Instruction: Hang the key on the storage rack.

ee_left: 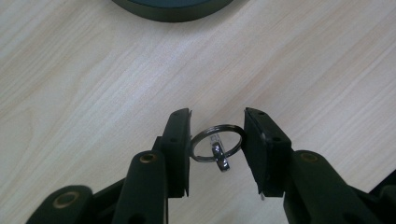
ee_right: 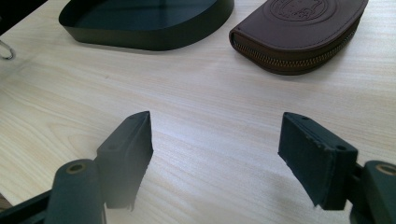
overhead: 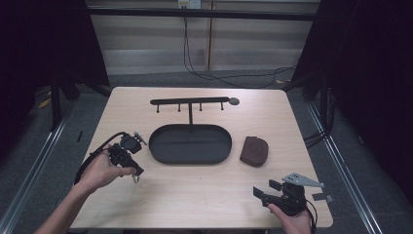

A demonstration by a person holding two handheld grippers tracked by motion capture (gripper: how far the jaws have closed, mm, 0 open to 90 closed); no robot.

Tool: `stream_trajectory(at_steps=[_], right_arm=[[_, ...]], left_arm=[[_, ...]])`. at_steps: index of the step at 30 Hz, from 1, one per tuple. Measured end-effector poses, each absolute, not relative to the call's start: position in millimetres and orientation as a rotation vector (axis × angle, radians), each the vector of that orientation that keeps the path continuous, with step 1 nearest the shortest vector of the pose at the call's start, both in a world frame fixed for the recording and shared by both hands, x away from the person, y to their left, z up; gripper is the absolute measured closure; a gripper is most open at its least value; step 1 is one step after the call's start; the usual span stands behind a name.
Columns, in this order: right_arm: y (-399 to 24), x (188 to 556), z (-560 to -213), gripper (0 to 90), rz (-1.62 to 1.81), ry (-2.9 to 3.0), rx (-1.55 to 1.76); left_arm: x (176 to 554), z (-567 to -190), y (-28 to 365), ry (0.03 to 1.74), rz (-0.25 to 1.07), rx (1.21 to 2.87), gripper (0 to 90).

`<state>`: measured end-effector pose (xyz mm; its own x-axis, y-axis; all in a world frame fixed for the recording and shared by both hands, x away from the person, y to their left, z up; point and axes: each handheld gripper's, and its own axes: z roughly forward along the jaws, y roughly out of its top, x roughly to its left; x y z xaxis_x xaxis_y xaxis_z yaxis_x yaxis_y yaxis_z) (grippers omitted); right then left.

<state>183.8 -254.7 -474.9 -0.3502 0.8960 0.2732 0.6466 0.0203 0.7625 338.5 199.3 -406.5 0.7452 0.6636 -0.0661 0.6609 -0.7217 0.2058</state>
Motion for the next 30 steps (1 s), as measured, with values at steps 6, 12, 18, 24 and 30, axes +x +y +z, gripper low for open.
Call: stream_trajectory(at_steps=[6, 12, 18, 24, 30], right_arm=[[-255, 184, -475, 25.9, 1.243, 2.015, 1.59], [-255, 184, -475, 25.9, 1.242, 2.015, 1.591], [-255, 184, -475, 25.9, 1.238, 2.015, 1.593], [-255, 184, -475, 25.9, 1.238, 2.016, 1.594], [-255, 184, -475, 25.9, 1.237, 2.019, 1.594]], left_arm=[[342, -399, 199, 1.073, 0.036, 2.73, 62.7], [343, -394, 199, 1.076, 0.021, 2.734, 62.7], [345, -382, 198, 1.069, 0.034, 2.731, 62.7], [346, -369, 194, 1.058, 0.049, 2.733, 62.8], [347, -359, 189, 1.054, 0.067, 2.732, 62.7]])
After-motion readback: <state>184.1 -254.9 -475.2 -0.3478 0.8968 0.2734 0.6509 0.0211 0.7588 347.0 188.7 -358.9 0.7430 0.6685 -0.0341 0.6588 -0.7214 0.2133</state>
